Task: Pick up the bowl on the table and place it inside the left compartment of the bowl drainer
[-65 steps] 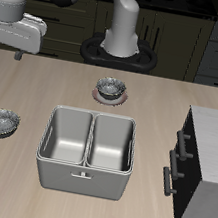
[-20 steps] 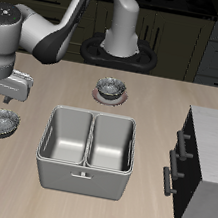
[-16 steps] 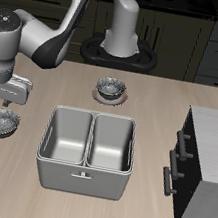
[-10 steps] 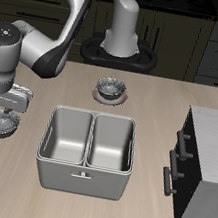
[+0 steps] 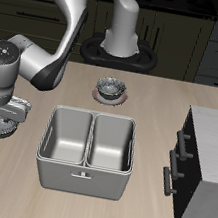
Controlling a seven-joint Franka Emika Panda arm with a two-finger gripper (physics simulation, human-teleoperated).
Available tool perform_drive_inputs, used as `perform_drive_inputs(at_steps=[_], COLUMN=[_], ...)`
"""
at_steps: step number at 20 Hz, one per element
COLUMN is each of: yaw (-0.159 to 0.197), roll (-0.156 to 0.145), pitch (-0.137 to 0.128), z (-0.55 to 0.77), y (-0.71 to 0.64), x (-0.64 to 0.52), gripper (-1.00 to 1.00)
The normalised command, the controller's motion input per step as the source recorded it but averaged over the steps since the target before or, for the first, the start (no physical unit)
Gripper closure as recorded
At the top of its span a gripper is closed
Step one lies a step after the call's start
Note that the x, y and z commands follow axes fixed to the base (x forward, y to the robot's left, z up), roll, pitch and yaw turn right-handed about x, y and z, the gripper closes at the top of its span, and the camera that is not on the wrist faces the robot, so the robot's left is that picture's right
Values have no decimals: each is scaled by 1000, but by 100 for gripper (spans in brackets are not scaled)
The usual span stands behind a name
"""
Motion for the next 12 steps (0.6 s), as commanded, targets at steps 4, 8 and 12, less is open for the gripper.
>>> perform_drive_inputs(at_steps=[4, 8, 12], yaw=[18, 23, -1], roll=[-17, 6, -36], pitch=[72, 23, -7], z=[-362, -197, 5], y=[-64, -39, -135], x=[-50, -46, -42], gripper=[-100, 100, 100])
